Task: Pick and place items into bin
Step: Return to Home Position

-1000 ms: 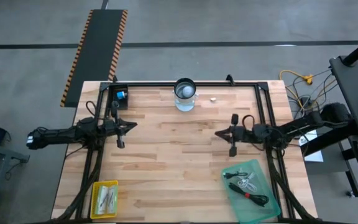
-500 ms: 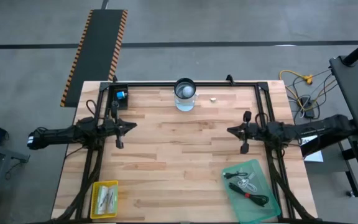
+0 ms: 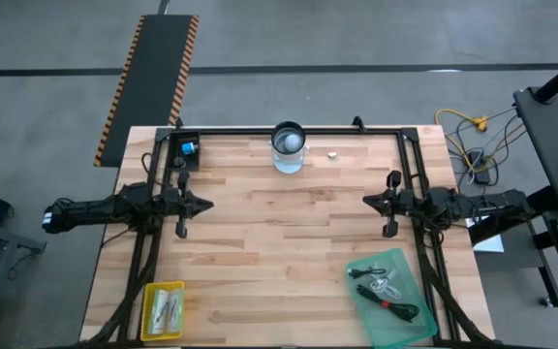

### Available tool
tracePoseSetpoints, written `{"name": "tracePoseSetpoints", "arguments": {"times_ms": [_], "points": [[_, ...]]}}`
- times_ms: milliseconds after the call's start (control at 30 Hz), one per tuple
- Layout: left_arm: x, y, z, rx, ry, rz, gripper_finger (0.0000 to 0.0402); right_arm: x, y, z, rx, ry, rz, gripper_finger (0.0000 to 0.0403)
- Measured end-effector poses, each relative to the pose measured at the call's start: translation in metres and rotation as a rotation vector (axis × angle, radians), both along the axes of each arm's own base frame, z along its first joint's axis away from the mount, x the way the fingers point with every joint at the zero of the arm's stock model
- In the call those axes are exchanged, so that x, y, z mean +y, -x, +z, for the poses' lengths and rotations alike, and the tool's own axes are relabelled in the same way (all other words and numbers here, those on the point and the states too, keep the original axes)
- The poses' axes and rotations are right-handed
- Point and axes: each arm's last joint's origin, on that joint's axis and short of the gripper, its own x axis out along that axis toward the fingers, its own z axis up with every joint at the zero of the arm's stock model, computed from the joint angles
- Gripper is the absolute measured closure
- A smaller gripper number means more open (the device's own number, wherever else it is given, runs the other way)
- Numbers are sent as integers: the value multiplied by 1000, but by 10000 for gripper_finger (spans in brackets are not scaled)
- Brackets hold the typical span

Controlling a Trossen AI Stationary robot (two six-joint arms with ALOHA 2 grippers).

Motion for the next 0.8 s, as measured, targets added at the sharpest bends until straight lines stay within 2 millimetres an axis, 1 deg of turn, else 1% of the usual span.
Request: {"name": "tracePoseSetpoints", "arguments": {"times_ms": [100,233,467,800], "points": [[-1,2,1,50,12,-27,401,0,-1,-1,8,-5,2,394],[-1,1,1,10,4,-23,401,0,-2,-3,31,-7,2,394],[0,-3,-4,-59,-29,-13,401,1,-5,-6,71,-42,2,394],[0,-3,-4,-58,-49,-12,401,1,-7,-9,97,-38,0,394]]}}
